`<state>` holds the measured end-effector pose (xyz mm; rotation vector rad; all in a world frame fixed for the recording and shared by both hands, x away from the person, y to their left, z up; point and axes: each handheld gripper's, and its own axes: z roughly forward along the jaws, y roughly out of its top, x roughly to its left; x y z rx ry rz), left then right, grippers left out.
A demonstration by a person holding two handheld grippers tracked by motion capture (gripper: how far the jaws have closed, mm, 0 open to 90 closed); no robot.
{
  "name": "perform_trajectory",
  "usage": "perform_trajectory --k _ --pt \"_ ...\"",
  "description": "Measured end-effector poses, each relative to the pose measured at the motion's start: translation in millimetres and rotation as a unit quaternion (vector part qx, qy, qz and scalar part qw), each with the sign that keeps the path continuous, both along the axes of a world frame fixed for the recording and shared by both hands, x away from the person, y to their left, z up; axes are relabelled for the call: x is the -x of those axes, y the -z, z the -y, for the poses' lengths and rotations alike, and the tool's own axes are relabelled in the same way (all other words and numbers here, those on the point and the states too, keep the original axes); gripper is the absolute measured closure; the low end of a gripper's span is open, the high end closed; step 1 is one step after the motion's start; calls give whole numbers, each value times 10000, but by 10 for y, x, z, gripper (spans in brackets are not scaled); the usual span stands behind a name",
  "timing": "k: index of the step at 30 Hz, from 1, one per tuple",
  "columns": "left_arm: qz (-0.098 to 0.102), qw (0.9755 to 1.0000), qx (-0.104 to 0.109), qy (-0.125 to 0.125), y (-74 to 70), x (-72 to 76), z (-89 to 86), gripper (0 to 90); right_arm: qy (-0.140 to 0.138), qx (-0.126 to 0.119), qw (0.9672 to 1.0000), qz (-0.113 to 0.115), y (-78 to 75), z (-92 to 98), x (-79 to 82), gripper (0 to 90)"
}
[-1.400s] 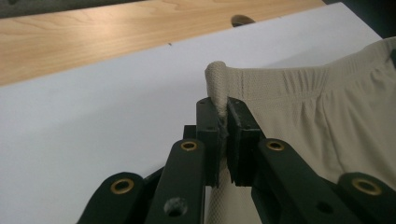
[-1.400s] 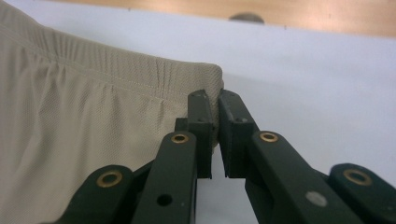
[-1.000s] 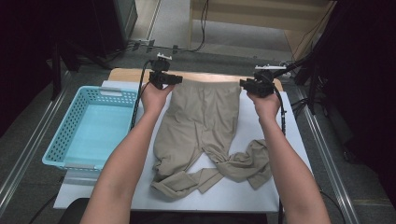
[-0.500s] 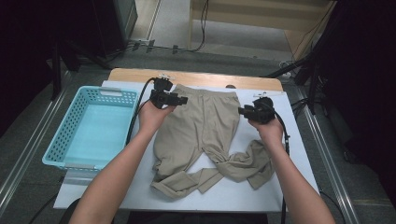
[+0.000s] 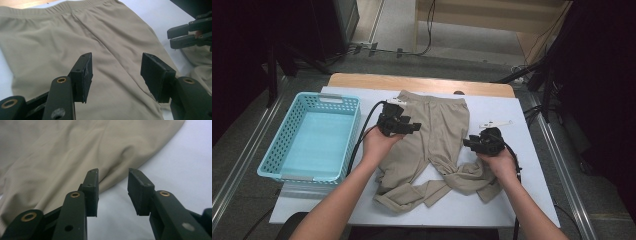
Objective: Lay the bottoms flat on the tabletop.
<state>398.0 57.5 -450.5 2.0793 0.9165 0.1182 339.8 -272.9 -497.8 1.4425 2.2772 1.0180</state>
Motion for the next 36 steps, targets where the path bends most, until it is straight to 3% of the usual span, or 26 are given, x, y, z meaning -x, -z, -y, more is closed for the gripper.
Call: perform_trajectory --k 3,6,9,12,15,19,22,26,32,34,36 --pt "17 10000 26 60 9 70 10 423 -6 -101 9998 152 -63 51 123 575" --pt "3 9998 44 171 19 140 54 418 -12 -121 9998 146 -79 74 241 555" --pt "25 9995 -10 308 27 218 114 412 -215 -77 9997 50 -41 32 367 528" --pt "45 9990 -10 455 53 289 202 412 -400 -32 9991 123 -54 19 502 515" --pt "86 9983 -138 553 67 317 266 412 -346 -129 9992 157 -78 79 595 509" --pt "23 9984 -154 537 56 344 195 412 -309 -263 9991 142 -96 84 706 501" --pt "-77 9987 -82 491 60 379 102 412 -501 -319 9982 120 -108 -29 788 468" --pt "-135 9988 -74 466 64 429 -3 412 -881 -213 9958 95 -77 -235 876 456" --pt "-131 9988 14 468 33 504 -110 412 -1162 11 9932 -75 74 -468 864 452" --pt "-108 9990 27 439 28 502 -132 412 -1135 137 9933 -172 140 -474 807 506" --pt "-131 9991 47 405 26 489 -152 412 -1080 96 9938 -259 163 -439 753 714"
